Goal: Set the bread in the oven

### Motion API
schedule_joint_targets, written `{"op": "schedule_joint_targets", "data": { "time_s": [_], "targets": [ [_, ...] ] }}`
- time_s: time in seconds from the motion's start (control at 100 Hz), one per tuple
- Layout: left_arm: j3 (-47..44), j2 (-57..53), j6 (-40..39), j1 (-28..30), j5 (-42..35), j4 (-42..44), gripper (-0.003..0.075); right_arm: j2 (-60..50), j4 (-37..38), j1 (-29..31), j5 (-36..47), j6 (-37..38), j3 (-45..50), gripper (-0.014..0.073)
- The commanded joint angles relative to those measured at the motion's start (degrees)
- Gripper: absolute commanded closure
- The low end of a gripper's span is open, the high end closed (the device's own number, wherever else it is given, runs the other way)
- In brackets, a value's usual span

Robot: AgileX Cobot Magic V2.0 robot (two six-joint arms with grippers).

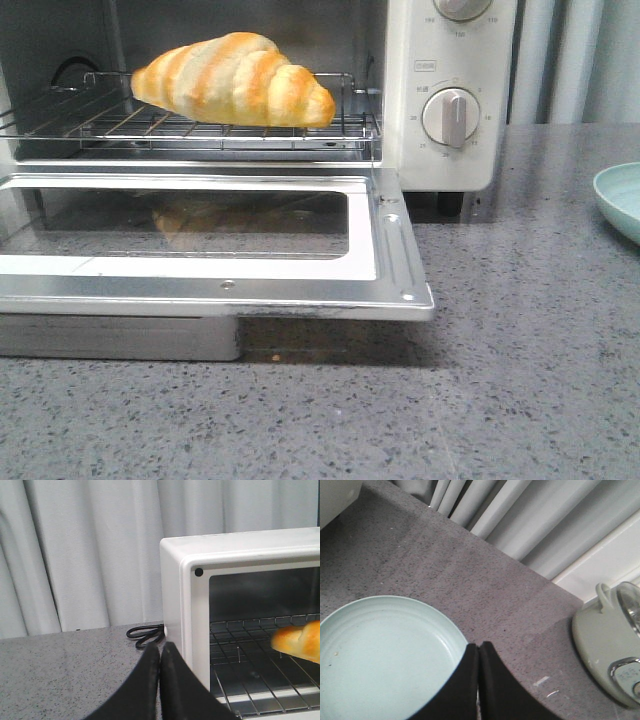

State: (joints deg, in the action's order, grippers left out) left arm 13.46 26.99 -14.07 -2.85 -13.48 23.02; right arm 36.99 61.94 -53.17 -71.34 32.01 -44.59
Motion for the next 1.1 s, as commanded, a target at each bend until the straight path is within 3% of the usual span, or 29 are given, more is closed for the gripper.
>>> {"op": "schedule_joint_targets", "data": {
  "time_s": [0.0, 0.35, 0.68, 0.98, 1.09],
  "targets": [
    [1.62, 0.45, -0.06, 0.08, -4.46, -0.47, 0.0741, -0.73, 1.61, 0.35, -1.96, 0.09, -1.65, 0.0662],
    [1.62, 0.45, -0.06, 0.08, -4.46, -0.47, 0.0741, -5.13, -9.62, 2.09, 12.43, 0.09, 0.21, 0.0662],
    [1.62, 0.45, -0.06, 0.08, -4.46, -0.47, 0.0741, -5.15, -29.49, 17.07, 26.91, -0.85, 5.81, 0.0662],
    [1.62, 0.45, -0.06, 0.08, -4.46, -0.47, 0.0741, -5.15, -50.98, 32.03, 50.62, -20.88, 16.53, 0.0662],
    [1.62, 0.45, -0.06, 0.08, -4.46, -0.47, 0.0741, -5.15, -58.13, 38.13, 56.33, -24.79, 20.02, 0.0662]
  ]
}}
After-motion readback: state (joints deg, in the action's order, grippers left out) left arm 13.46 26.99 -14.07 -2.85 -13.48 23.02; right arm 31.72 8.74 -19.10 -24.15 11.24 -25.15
